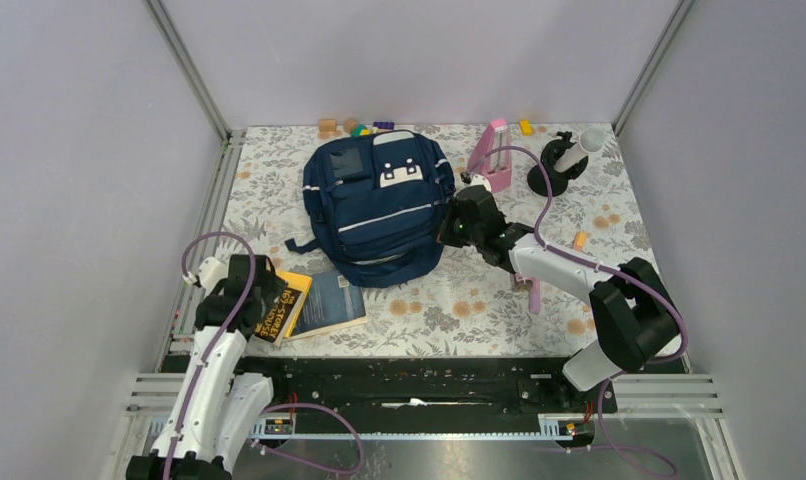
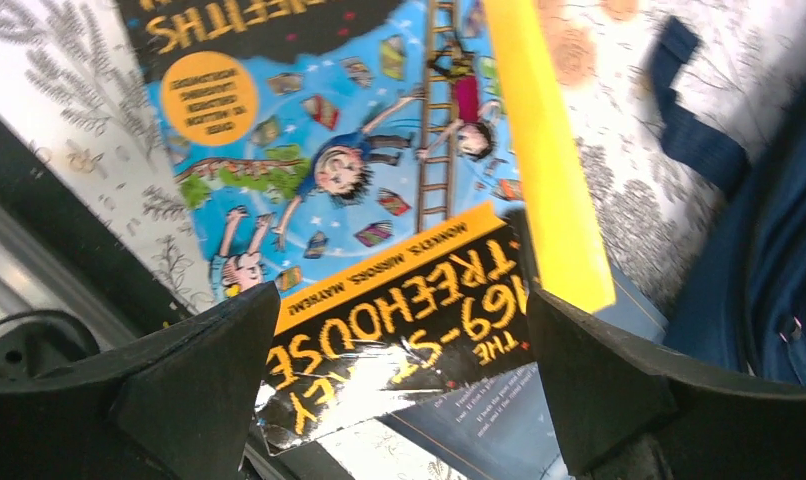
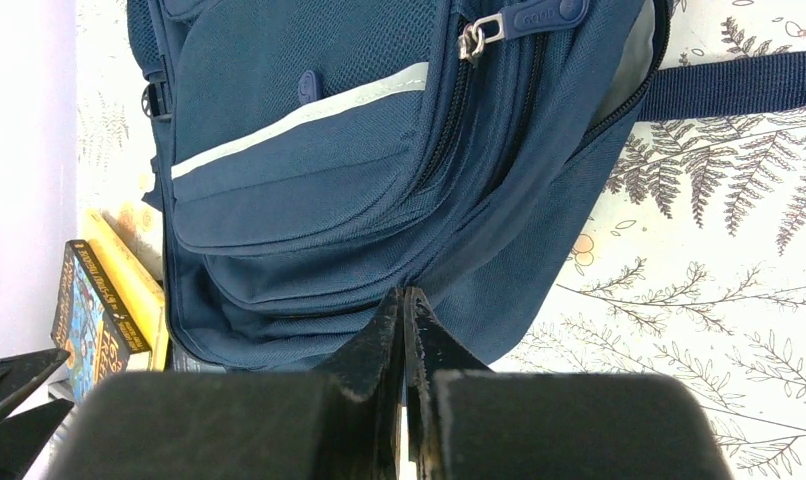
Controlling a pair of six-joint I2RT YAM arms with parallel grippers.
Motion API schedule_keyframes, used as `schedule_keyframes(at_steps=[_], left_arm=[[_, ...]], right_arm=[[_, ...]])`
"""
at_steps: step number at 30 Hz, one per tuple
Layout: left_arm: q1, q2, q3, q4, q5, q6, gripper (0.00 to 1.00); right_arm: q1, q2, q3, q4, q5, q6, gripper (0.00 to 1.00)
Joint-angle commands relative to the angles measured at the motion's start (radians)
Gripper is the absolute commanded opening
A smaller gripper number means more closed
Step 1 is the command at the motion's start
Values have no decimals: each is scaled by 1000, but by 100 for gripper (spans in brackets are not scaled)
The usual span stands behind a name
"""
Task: Pack the student bag
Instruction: Move the student bag to the center of the board, then pick up the book from the center of the board.
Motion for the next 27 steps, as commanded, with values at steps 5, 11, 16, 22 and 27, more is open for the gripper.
schedule_keyframes(at_steps=[5,11,16,22,27], left_arm=[[67,4,-11,-59,-63,-135,99],[69,5,-32,-63,-87,-160,99],[97,-45,-51,-34,-138,-145,99],[188,-58,-98,61,-72,-127,99],[278,-46,-126,142,-27,-47,99]], right_arm=[[-4,-25,79,21,0,-48,0],[12,-61,140,-64,10,-199,90],[78,-24,261,-147,-235,-364,95],[228,167,496,-207,-452,-436,94],[288,358,670,-161,-667,-347,92]])
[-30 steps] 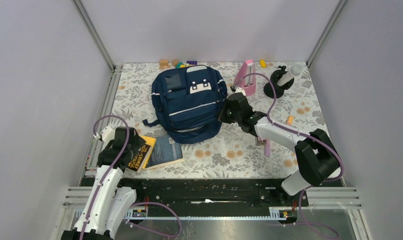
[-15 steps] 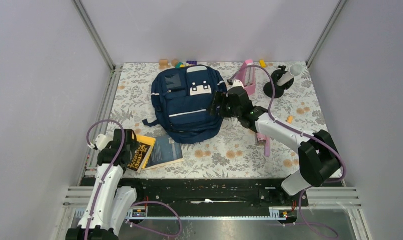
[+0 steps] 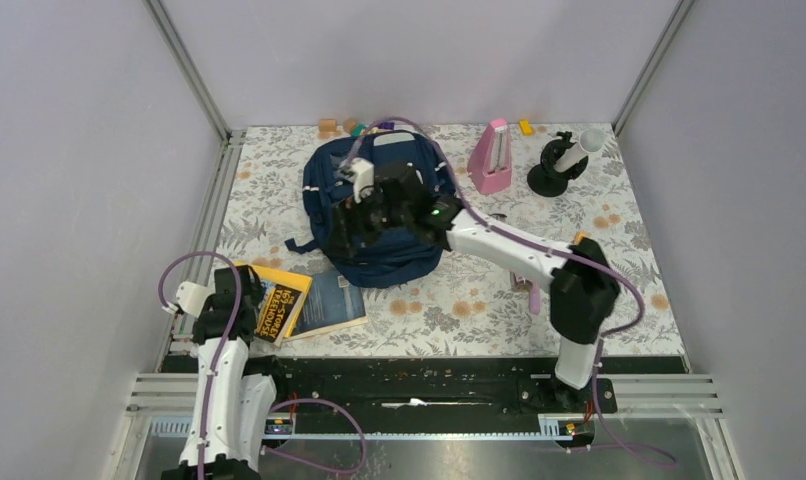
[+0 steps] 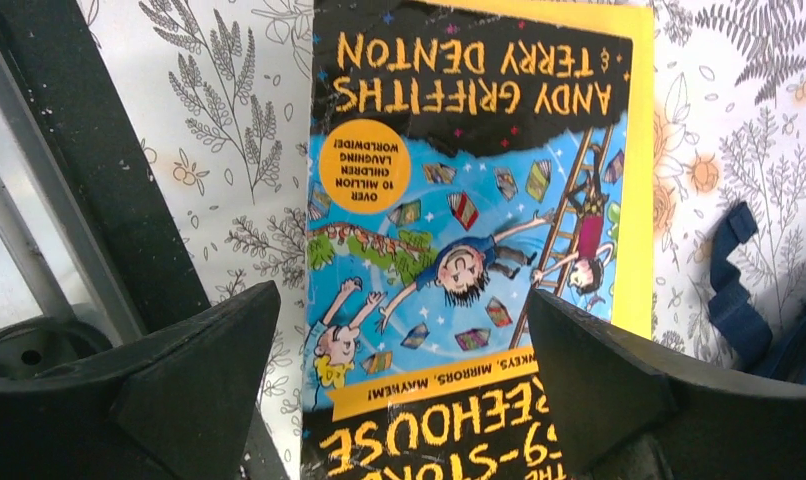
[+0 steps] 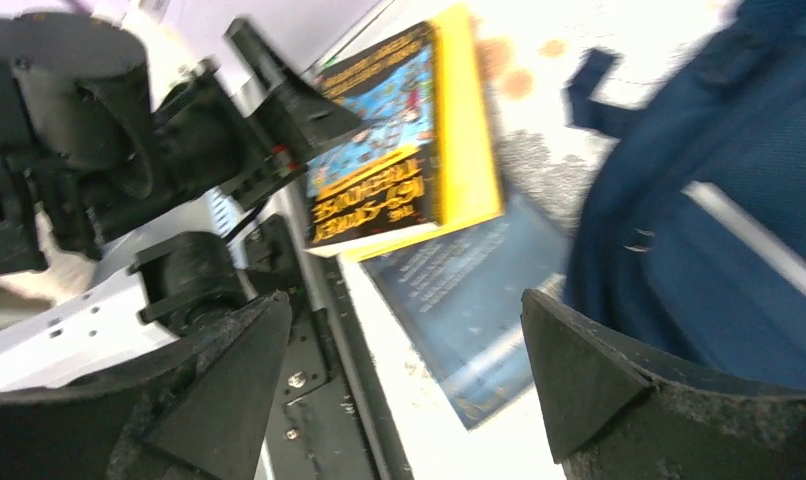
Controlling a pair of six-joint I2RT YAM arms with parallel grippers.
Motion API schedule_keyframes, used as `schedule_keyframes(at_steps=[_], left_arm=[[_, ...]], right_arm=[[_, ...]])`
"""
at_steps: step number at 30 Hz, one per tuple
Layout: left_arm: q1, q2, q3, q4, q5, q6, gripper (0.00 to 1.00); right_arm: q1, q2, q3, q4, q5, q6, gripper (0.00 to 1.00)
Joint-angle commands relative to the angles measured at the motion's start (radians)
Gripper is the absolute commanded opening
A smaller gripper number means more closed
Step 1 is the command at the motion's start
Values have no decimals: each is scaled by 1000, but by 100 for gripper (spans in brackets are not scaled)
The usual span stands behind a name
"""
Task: Pack the student bag
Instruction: Pick up the book from the center of the board.
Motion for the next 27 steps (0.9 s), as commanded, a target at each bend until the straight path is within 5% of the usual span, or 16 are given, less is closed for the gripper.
schedule_keyframes(at_steps=[1,9,17,27], left_arm=[[76,10,-27,125,49,76,99],[106,-2,-74,213,125,132,98],[106,-12,-95,250,175,157,93],[106,1,-117,276,204,151,91]], right_arm=[[42,148,124,23,-245,43,92],[96,446,407,-14,-315,125,86],[130,736,796,-224,-316,130,78],[148,781,698,-179,-250,194,75]])
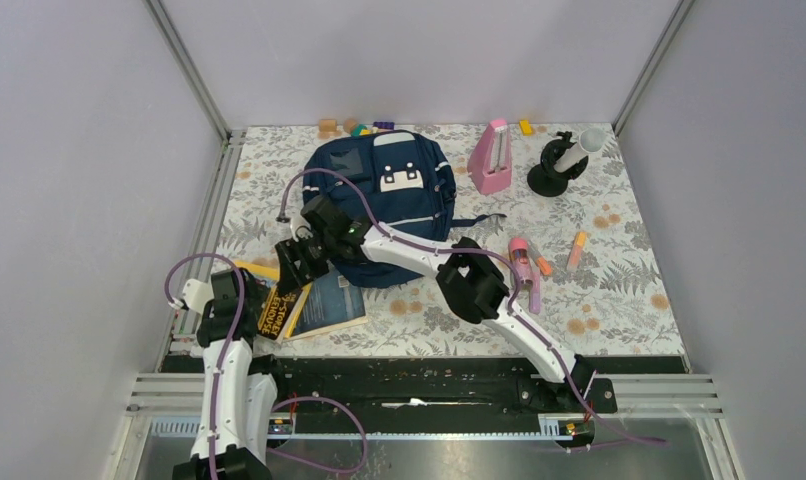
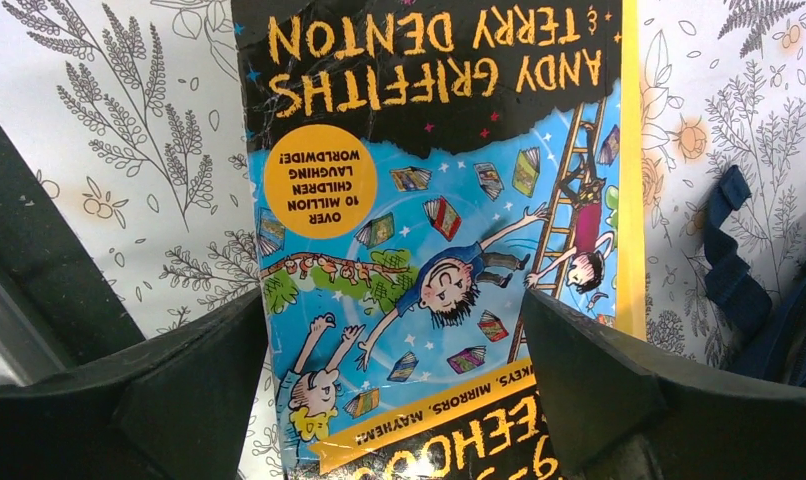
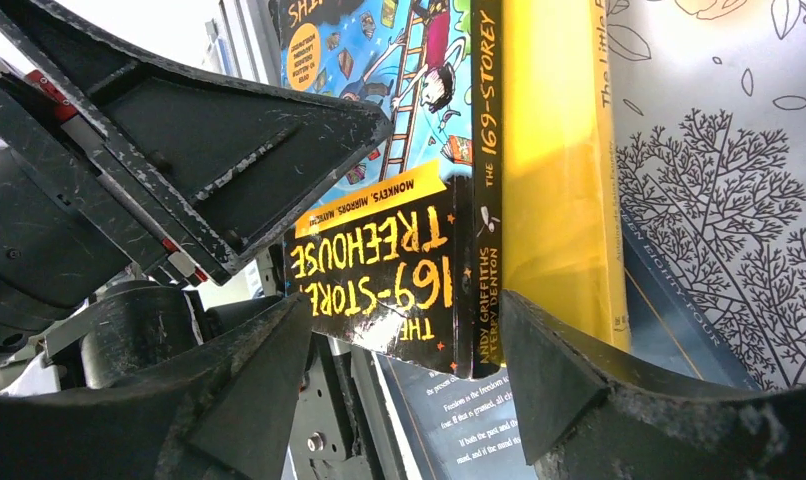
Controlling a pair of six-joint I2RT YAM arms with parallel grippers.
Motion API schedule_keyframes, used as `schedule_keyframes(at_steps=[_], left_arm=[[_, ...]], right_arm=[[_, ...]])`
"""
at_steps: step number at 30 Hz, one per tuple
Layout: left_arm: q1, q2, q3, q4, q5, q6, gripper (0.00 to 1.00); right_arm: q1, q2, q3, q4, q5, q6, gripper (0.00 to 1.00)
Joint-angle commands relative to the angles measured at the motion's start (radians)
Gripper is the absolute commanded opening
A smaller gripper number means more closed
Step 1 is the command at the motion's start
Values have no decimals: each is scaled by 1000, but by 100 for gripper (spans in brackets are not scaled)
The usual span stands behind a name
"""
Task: Pack the student bag
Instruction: Pick up the book from the center of the board.
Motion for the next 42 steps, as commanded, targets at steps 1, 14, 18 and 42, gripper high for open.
schedule_keyframes(at_steps=[1,14,18,42], left_arm=[[5,0,-17,70,58,-2,91],[5,-46,-72,99,135,-40,67],[4,-50,-78,102,169,-43,65],[4,-136,-63,77,440,-80,63]], right_arm=[[3,4,-30,11,8,42,74],[13,-136,-468,528,-57,436,70],[13,-151,-522,680,-71,549,64],[32,-171,-548,831,-107,424,65]])
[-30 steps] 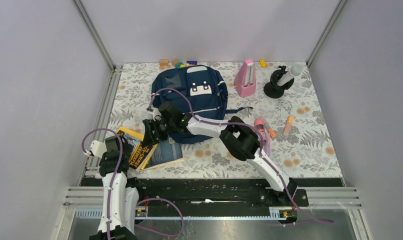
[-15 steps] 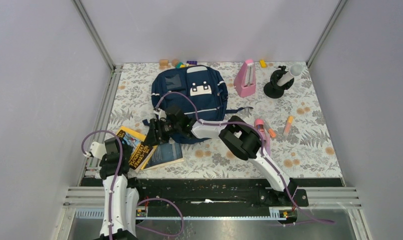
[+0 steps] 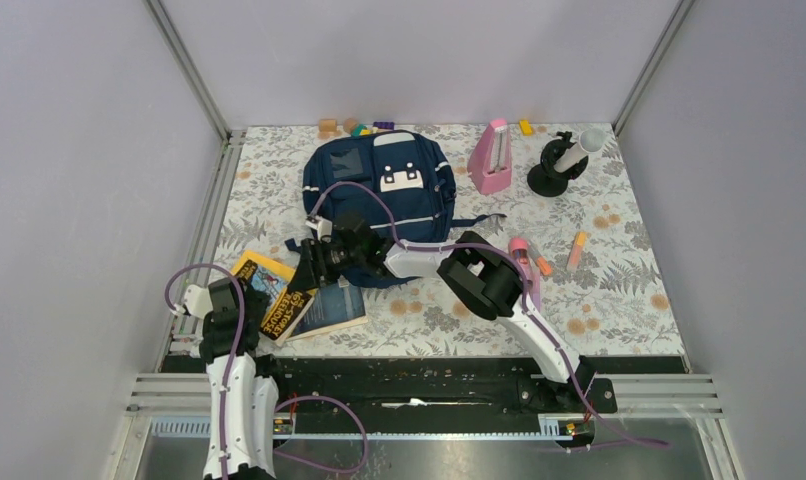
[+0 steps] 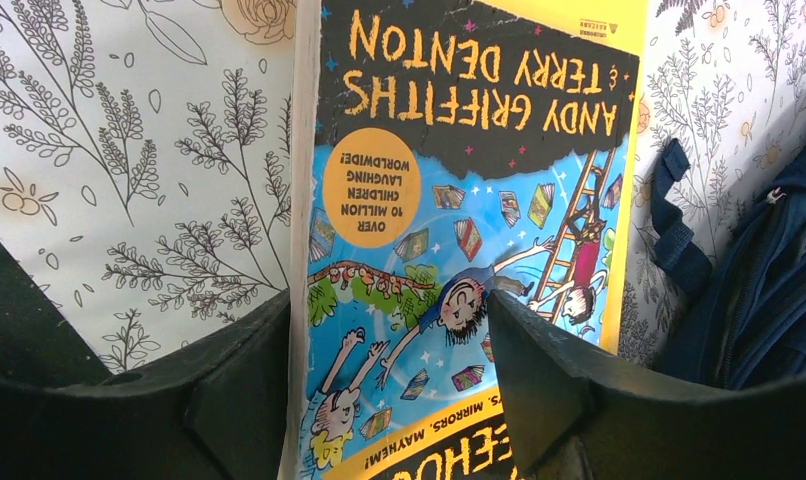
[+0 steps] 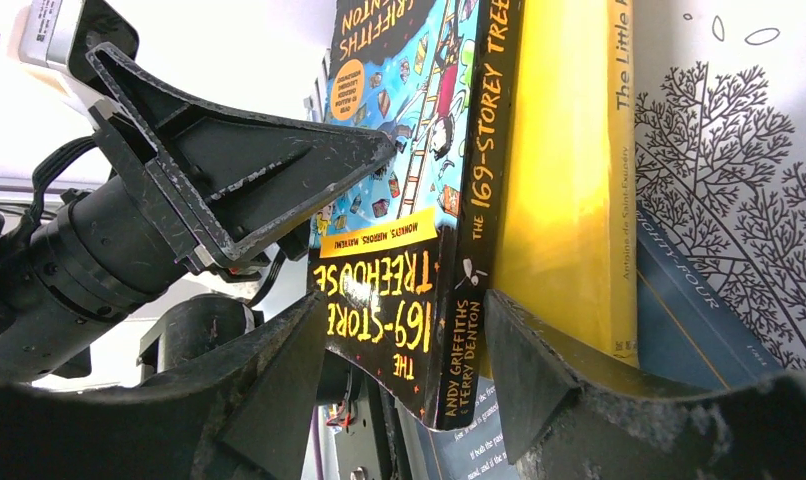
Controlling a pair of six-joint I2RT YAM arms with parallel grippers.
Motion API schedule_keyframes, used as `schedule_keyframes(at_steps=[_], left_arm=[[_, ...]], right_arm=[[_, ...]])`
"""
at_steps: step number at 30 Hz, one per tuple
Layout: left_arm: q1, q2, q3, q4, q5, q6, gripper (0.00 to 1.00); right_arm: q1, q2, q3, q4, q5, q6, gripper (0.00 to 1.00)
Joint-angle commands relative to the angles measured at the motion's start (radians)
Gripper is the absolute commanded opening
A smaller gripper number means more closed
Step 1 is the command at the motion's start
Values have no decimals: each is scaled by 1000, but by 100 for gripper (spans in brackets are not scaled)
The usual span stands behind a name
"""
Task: Pack the student bag
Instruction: Pick up the book from the center of the board.
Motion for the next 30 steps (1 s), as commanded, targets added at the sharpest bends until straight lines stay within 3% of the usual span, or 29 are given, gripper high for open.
schedule_keyframes(at_steps=[1,6,11,16,21,25,30], left_arm=[[-22,-4,3,51,333,-83,63],[-22,-14,12,57,367,-94,63],[-22,-31,15,75,386,-99,63],[-22,-41,5,134,437,-111,63],[-22,-45,41,100,402,-67,63],[-22,-48,81,60,380,-22,66],[-22,-84,130,26,344,51,96]], right_arm=[[64,-31,-10,101,-62,46,65],[74,-19,3,78,-62,18,65],[87,-23,54,-119,-26,-108,62],[100,-39,15,-75,-41,-96,60],[105,-59,-22,-56,-18,-91,55],[104,-106,-55,-94,34,-133,37],[100,-231,-117,-168,115,-206,0]])
